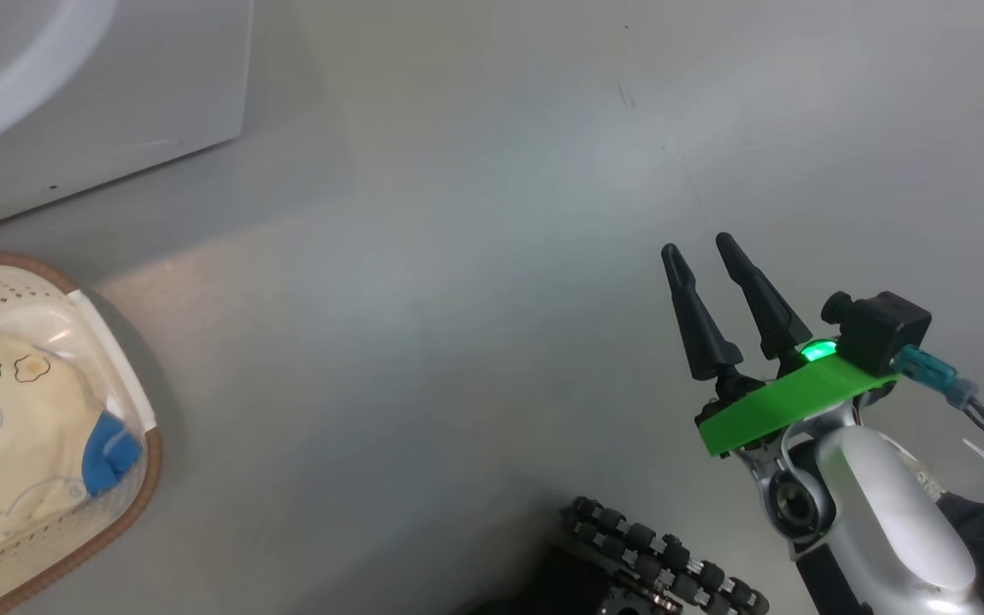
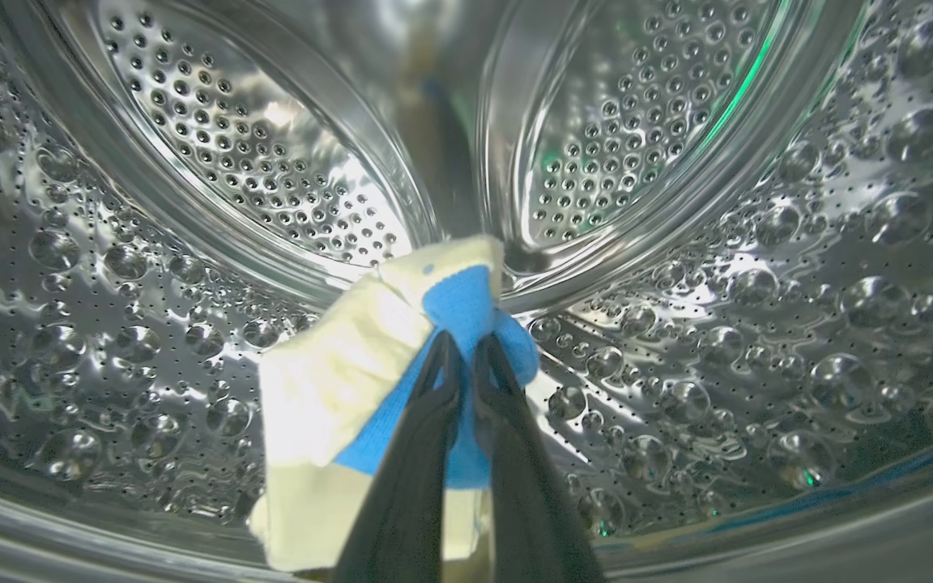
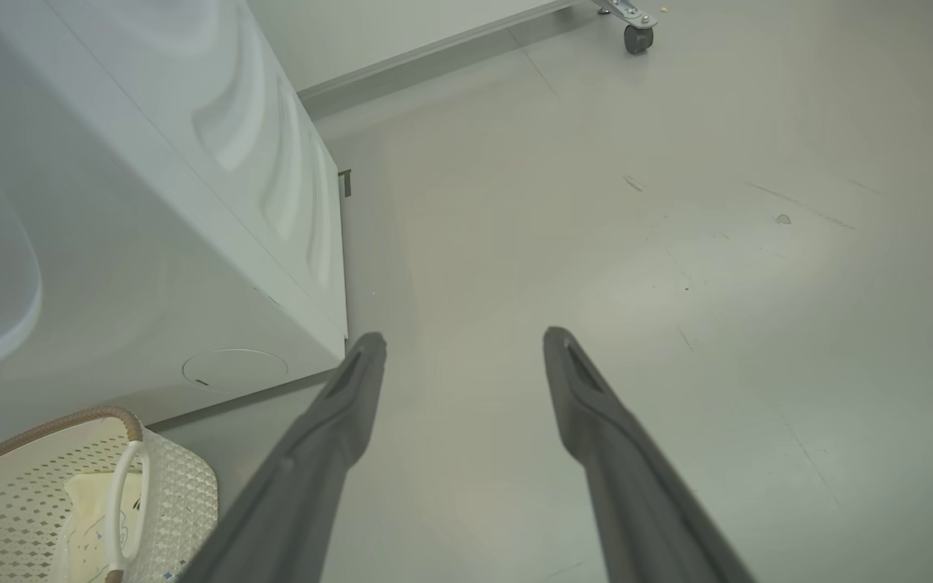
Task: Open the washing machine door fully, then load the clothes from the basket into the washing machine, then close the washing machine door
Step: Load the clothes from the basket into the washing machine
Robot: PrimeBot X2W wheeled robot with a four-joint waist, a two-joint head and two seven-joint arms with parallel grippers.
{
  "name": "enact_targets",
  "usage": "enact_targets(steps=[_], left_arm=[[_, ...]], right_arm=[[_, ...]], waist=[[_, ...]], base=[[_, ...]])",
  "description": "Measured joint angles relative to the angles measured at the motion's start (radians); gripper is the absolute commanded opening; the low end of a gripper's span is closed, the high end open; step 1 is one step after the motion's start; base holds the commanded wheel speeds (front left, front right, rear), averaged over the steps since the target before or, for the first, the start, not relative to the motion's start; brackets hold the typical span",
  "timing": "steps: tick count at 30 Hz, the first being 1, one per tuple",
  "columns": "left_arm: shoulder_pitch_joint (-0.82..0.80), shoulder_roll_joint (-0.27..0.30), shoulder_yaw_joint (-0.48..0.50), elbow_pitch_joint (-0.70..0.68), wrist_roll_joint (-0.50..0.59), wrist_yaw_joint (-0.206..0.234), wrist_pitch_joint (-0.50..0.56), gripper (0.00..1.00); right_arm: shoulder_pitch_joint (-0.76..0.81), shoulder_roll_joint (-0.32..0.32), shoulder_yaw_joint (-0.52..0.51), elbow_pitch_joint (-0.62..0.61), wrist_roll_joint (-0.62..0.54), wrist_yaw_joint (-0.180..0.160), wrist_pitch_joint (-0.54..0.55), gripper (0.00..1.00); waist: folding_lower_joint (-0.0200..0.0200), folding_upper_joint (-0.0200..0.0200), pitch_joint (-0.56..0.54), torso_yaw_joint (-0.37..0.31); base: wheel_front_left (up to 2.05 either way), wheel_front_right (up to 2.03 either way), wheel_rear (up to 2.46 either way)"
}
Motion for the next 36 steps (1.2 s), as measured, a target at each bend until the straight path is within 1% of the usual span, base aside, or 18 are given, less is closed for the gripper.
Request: enact_targets(steps=[6,7,8,9,10,11,14,17,19,22,27,30,36], left_arm=[[-0.056,0.004,0.012,0.046,-0.010,-0.001,-0.069,0.00],[-0.066,0.004,0.017,0.058,-0.017,-0.007,-0.074,0.00],[-0.077,0.004,0.019,0.072,-0.020,-0.008,-0.080,0.05],[-0.084,0.005,0.020,0.081,-0.020,-0.008,-0.091,0.36],[-0.092,0.004,0.021,0.092,-0.020,-0.008,-0.100,0.92],[-0.098,0.004,0.018,0.103,-0.020,-0.011,-0.101,1.00],[-0.100,-0.007,0.015,0.121,-0.023,-0.017,-0.118,1.00],[-0.094,-0.034,0.015,0.145,-0.044,-0.018,-0.140,1.00],[-0.087,-0.053,0.013,0.152,-0.050,-0.026,-0.150,1.00],[-0.057,-0.080,0.005,0.156,-0.064,-0.025,-0.189,1.00],[0.056,-0.144,0.017,0.159,-0.098,-0.023,-0.244,1.00],[0.121,-0.177,0.016,0.154,-0.111,-0.020,-0.259,1.00],[0.232,-0.228,0.016,0.089,-0.127,-0.022,-0.285,1.00]], right_arm=[[0.000,0.001,0.002,-0.008,0.001,0.000,0.000,1.00],[0.000,0.001,0.002,-0.009,0.001,0.000,0.000,1.00],[0.001,0.001,0.002,-0.010,0.001,0.000,0.000,1.00],[0.001,0.001,0.002,-0.011,0.001,0.000,0.000,1.00],[0.001,0.001,0.003,-0.011,0.001,0.000,0.000,1.00],[0.001,0.001,0.002,-0.011,0.001,0.000,0.000,1.00],[0.001,0.001,0.000,-0.011,0.001,0.000,0.000,1.00],[0.001,0.001,-0.004,-0.011,-0.001,0.000,0.000,1.00],[0.000,0.001,-0.011,-0.010,-0.003,0.000,0.000,1.00],[0.001,0.002,-0.029,-0.006,-0.018,0.000,0.000,1.00],[0.001,0.002,-0.071,0.001,-0.047,0.000,0.000,1.00],[0.002,0.002,-0.095,0.006,-0.070,0.000,0.000,1.00],[0.013,0.001,-0.132,0.013,-0.111,0.000,0.000,1.00]], waist=[[0.0000,0.0000,0.014,-0.010],[0.0000,0.0000,0.015,-0.010],[0.0000,0.0001,0.015,-0.009],[0.0000,0.0000,0.016,-0.008],[-0.0001,0.0000,0.015,-0.008],[-0.0001,0.0000,0.014,-0.006],[0.0000,0.0000,0.010,0.006],[-0.0001,0.0000,0.003,0.023],[-0.0001,0.0000,-0.004,0.036],[-0.0001,0.0001,-0.018,0.057],[-0.0001,0.0001,-0.056,0.099],[-0.0001,0.0000,-0.085,0.128],[-0.0001,0.0001,-0.151,0.189]], base=[[0.00,0.00,0.00],[0.00,0.00,0.00],[0.00,0.00,0.00],[0.00,0.00,0.00],[0.00,0.00,0.00],[0.00,0.00,0.00],[0.00,0.00,0.00],[0.00,0.00,0.00],[0.00,0.00,0.00],[0.00,0.00,0.00],[0.00,0.00,0.00],[0.00,0.00,0.00],[0.00,0.00,0.00]])
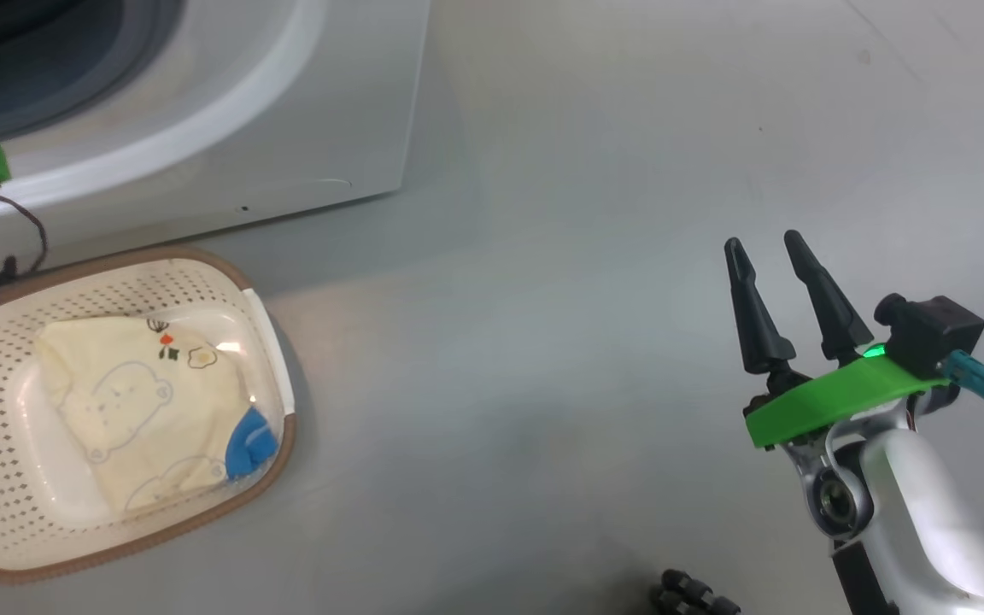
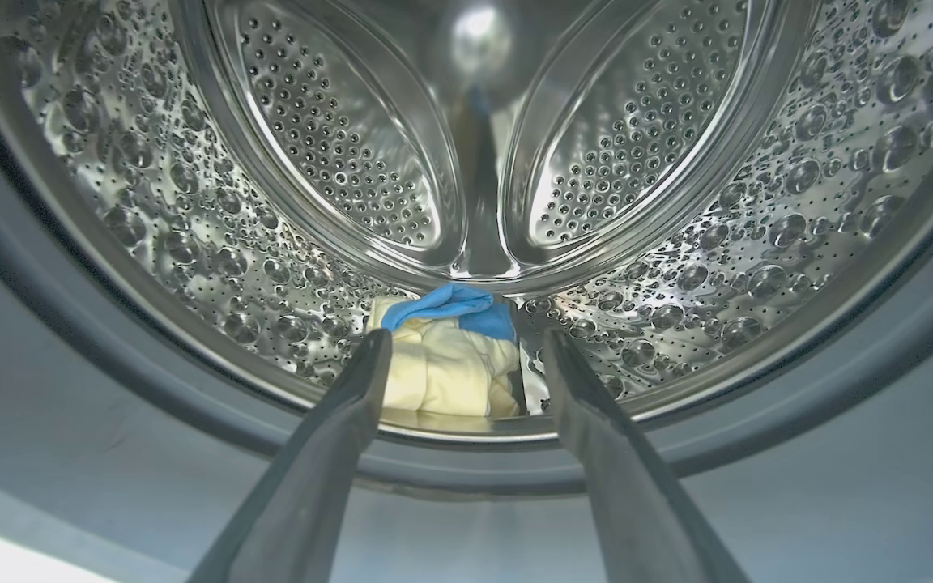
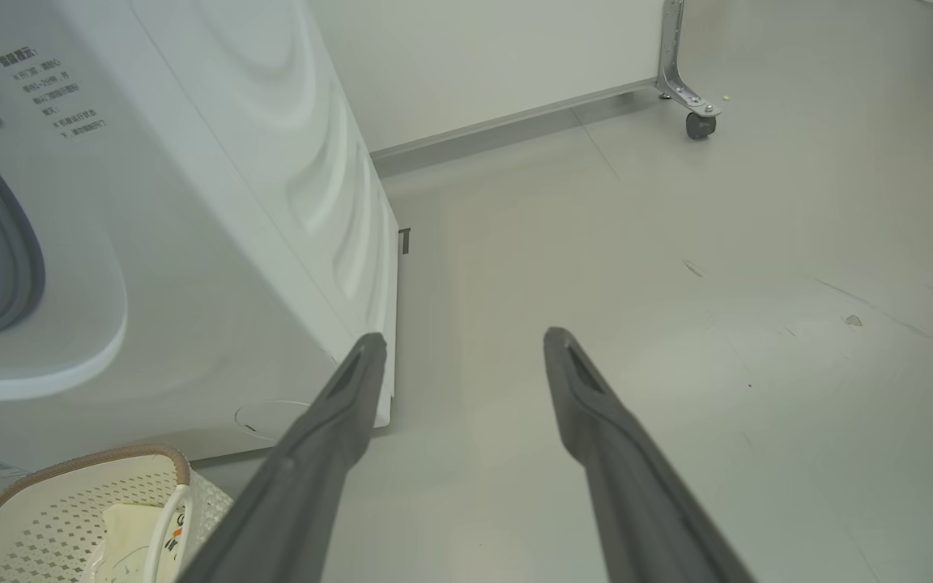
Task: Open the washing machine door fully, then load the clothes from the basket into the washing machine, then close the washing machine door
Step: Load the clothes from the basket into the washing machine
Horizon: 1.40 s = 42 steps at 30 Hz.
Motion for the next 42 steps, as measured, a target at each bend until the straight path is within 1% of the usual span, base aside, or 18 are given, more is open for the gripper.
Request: enact_targets(steps=[2,3,8,13,15,19,24,31,37,42], left_arm=[[0.048,-0.016,0.003,-0.038,-0.008,0.000,0.000,1.00],[0.112,-0.028,-0.002,-0.092,-0.001,0.001,-0.001,1.00],[0.306,-0.070,0.004,-0.281,0.003,0.007,-0.008,1.00],[0.512,-0.110,0.011,-0.467,0.022,0.033,-0.008,1.00],[0.591,-0.123,0.012,-0.527,0.028,0.034,-0.008,1.00],[0.747,-0.150,0.014,-0.619,0.037,0.055,-0.008,1.00],[0.896,-0.164,0.014,-0.696,0.047,0.077,-0.008,1.00],[1.030,-0.176,0.019,-0.762,0.047,0.109,-0.008,1.00],[1.096,-0.199,0.013,-0.796,0.047,0.127,-0.008,1.00],[1.110,-0.199,0.009,-0.809,0.047,0.129,-0.008,1.00]], right_arm=[[0.014,0.000,-0.013,0.001,-0.015,0.000,0.002,1.00],[0.028,0.000,-0.031,-0.002,-0.025,0.000,0.010,1.00],[0.057,0.000,-0.071,-0.017,-0.049,0.000,0.033,1.00],[0.096,-0.004,-0.096,-0.046,-0.076,0.000,0.066,1.00],[0.112,-0.007,-0.101,-0.057,-0.082,0.000,0.079,1.00],[0.140,-0.018,-0.106,-0.077,-0.088,0.000,0.107,1.00],[0.178,-0.026,-0.114,-0.103,-0.094,0.000,0.137,1.00],[0.235,-0.033,-0.131,-0.129,-0.101,0.000,0.168,1.00],[0.274,-0.033,-0.138,-0.155,-0.102,0.000,0.190,1.00],[0.291,-0.033,-0.142,-0.173,-0.102,0.000,0.201,1.00]], waist=[[0.0000,0.0000,-0.024,0.019],[0.0000,0.0000,-0.047,0.040],[0.0000,0.0000,-0.105,0.090],[0.0000,0.0000,-0.169,0.130],[0.0000,0.0000,-0.197,0.143],[-0.0001,0.0000,-0.251,0.167],[-0.0001,0.0000,-0.313,0.191],[-0.0001,0.0000,-0.386,0.218],[-0.0001,0.0000,-0.430,0.235],[-0.0001,0.0000,-0.447,0.246]], base=[[0.00,0.00,0.00],[0.00,0.00,0.00],[0.00,0.00,0.00],[0.00,0.00,0.00],[0.00,0.00,0.00],[0.00,0.00,0.00],[0.00,0.00,0.00],[0.00,0.00,0.00],[0.00,0.00,0.00],[0.00,0.00,0.00]])
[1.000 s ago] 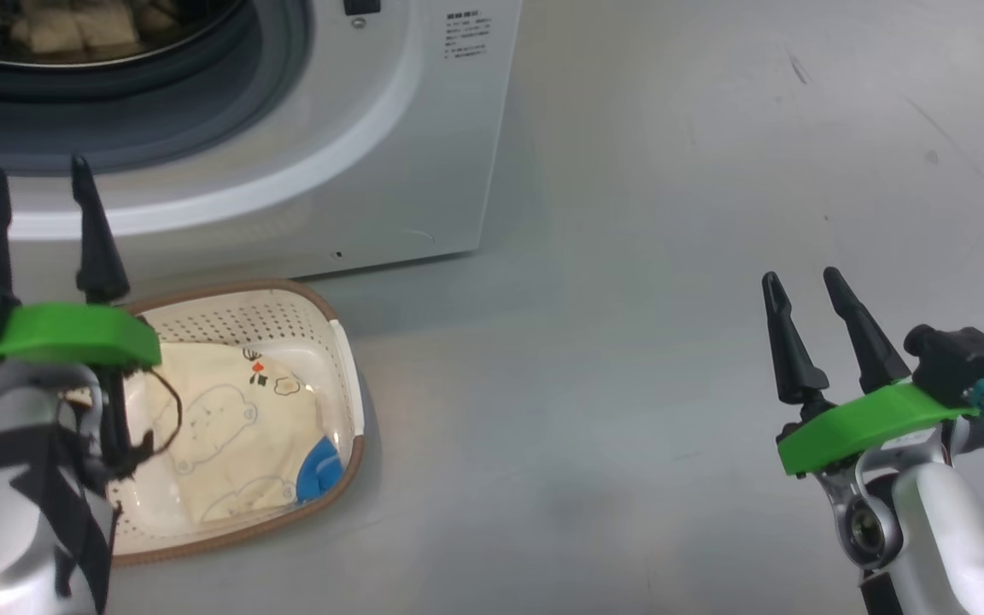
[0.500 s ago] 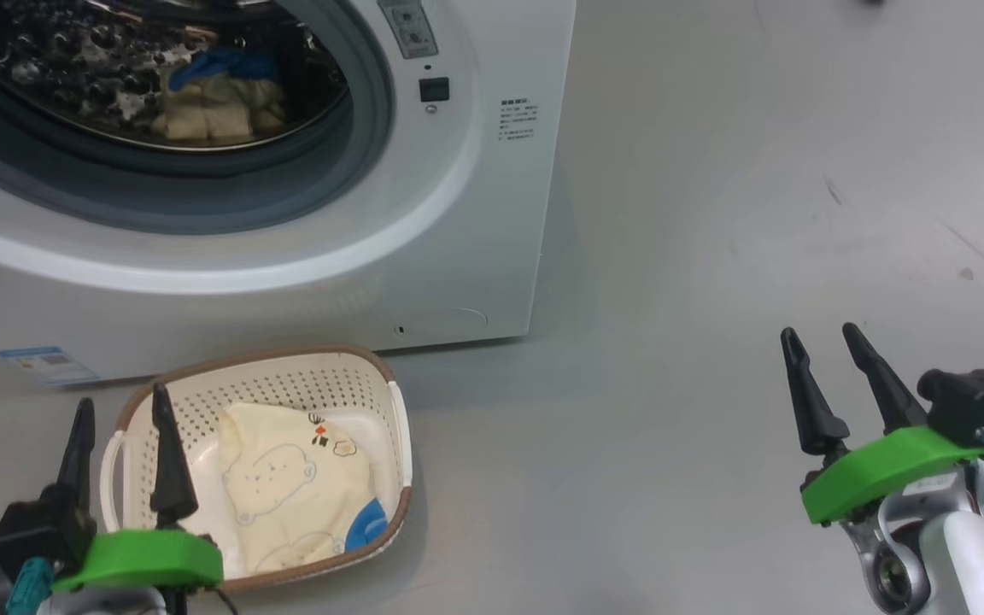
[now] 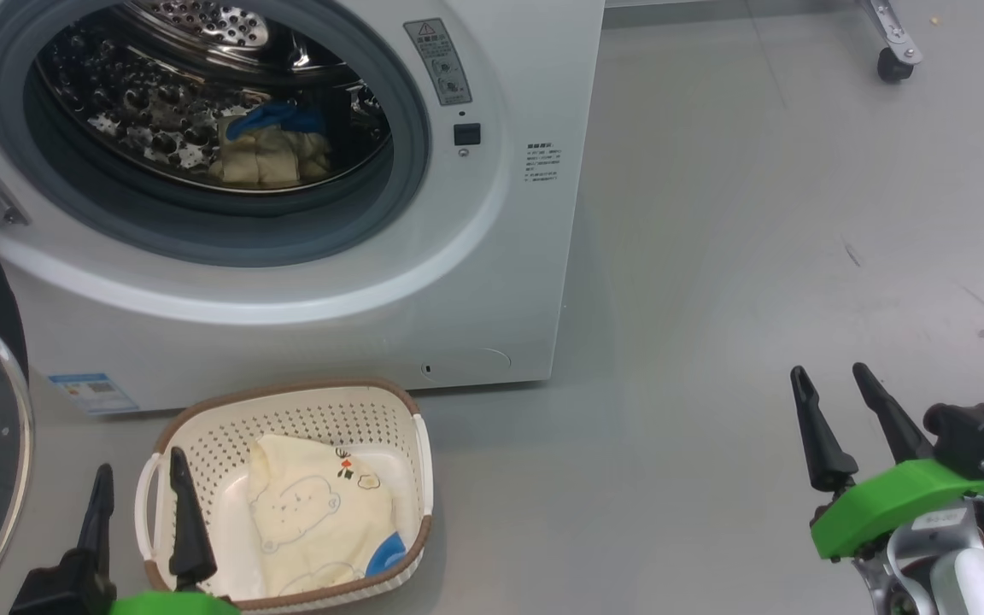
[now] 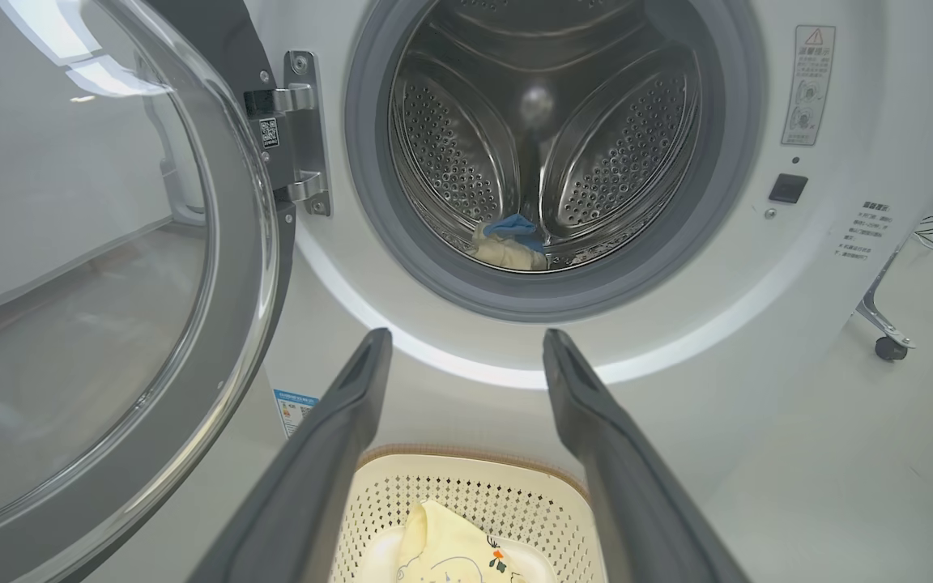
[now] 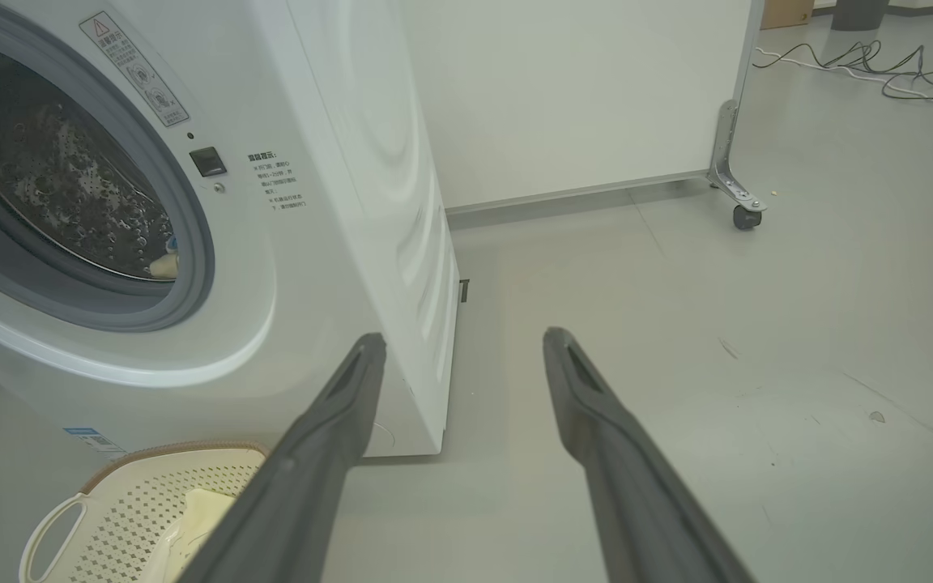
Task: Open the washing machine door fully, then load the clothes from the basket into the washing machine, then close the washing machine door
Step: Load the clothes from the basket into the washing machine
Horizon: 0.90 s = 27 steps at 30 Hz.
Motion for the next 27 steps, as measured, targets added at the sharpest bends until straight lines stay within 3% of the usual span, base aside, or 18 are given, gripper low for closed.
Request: enact_targets(steps=[27], left_arm=[[-0.074,0.004,-0.037,0.037,0.006,-0.028,0.000,1.00]], right_arm=[[0.002,0.000,0.013,-0.019,0.000,0.000,0.009,1.00]], waist=[[0.0001,0.0000,0.029,-0.007]], base=[[0.00,0.00,0.00]])
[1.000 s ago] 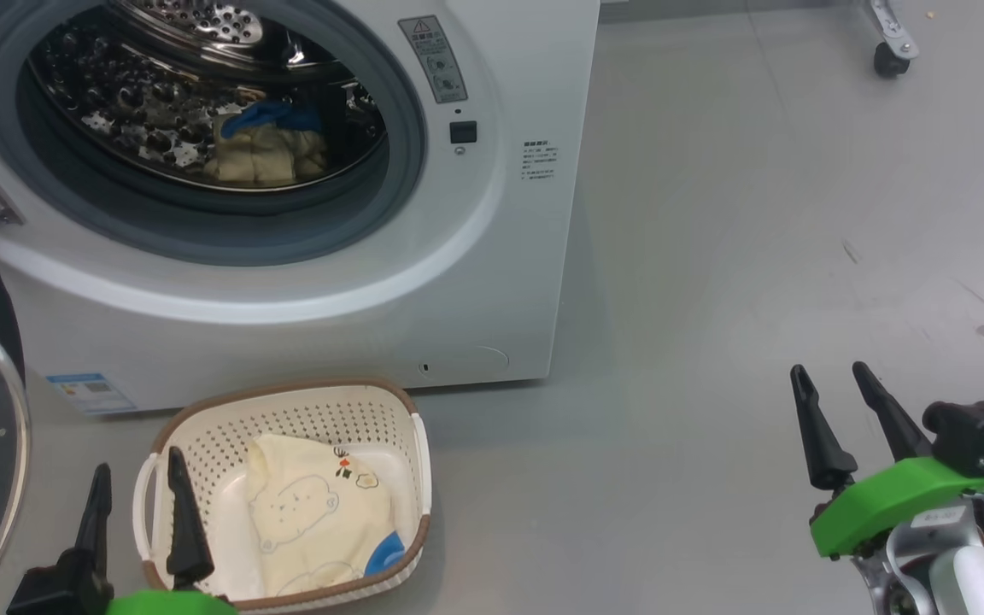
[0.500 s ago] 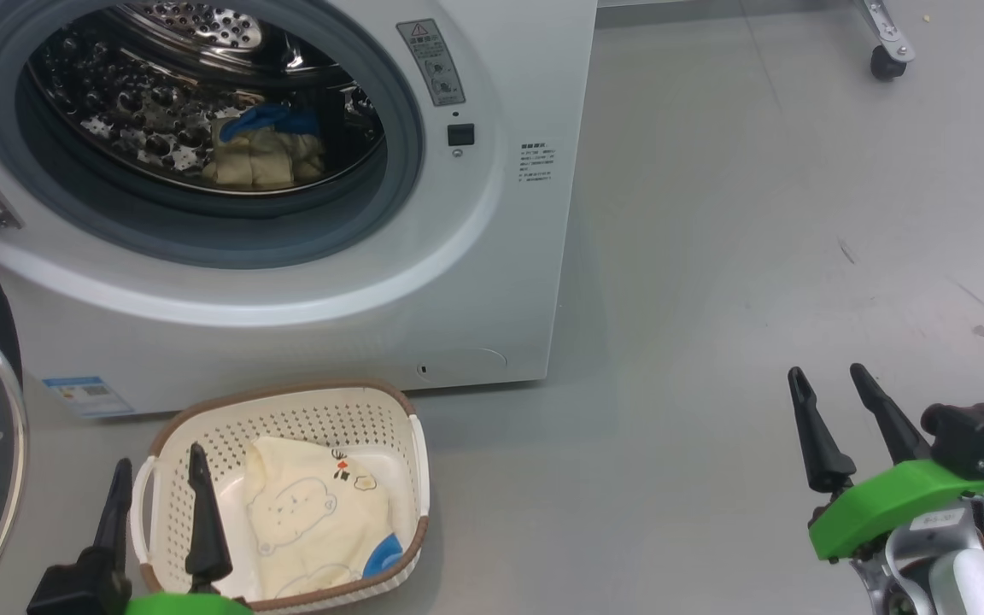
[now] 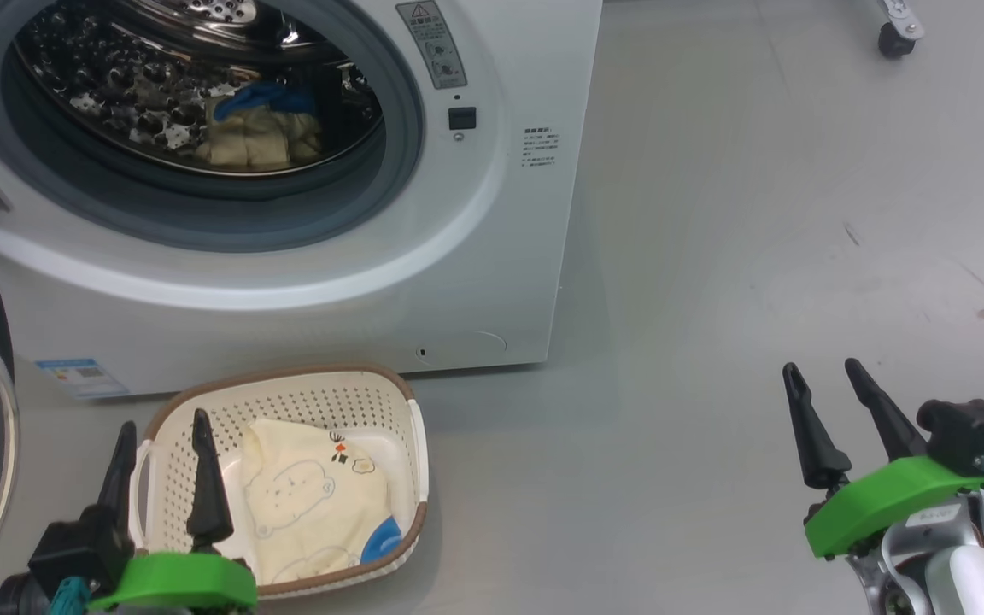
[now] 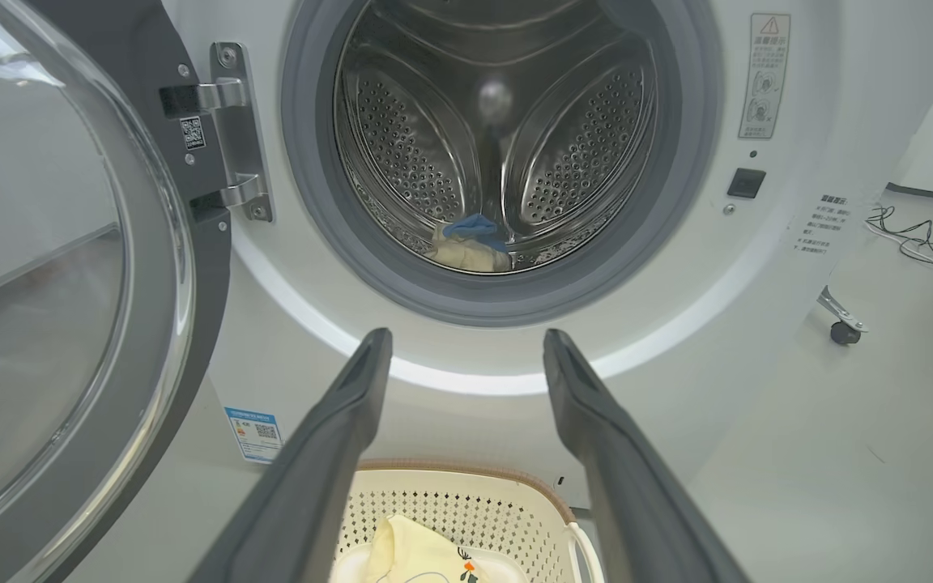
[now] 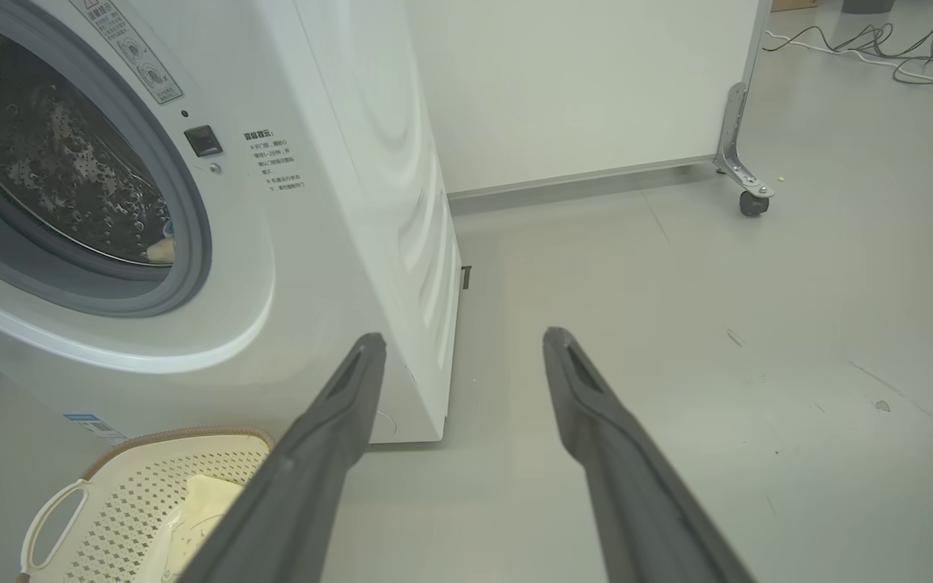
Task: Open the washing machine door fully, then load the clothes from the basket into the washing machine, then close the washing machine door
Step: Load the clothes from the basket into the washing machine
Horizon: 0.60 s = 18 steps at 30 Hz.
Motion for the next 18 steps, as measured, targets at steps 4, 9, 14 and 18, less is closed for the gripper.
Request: enact_targets(steps=[4,9,14,18], left_arm=[[-0.055,0.002,0.000,0.042,-0.015,-0.012,0.000,1.00],[-0.133,0.002,-0.007,0.121,-0.018,-0.029,0.012,1.00],[-0.287,0.005,-0.033,0.316,-0.026,-0.075,0.028,1.00],[-0.409,0.007,-0.051,0.490,-0.036,-0.126,0.032,1.00]], right_arm=[[-0.013,0.000,0.006,-0.004,0.000,0.000,0.000,1.00],[-0.053,0.000,0.007,-0.016,0.000,0.000,-0.001,1.00],[-0.107,0.000,0.013,-0.029,0.000,0.000,-0.002,1.00],[-0.163,-0.001,0.034,-0.036,0.000,0.000,-0.005,1.00]], waist=[[0.0000,0.0000,0.029,0.002],[0.0000,0.0000,0.079,0.003],[0.0000,0.0000,0.163,0.006],[0.0000,0.0000,0.229,0.001]], base=[[0.00,0.00,0.00],[0.00,0.00,0.00],[0.00,0.00,0.00],[0.00,0.00,0.00]])
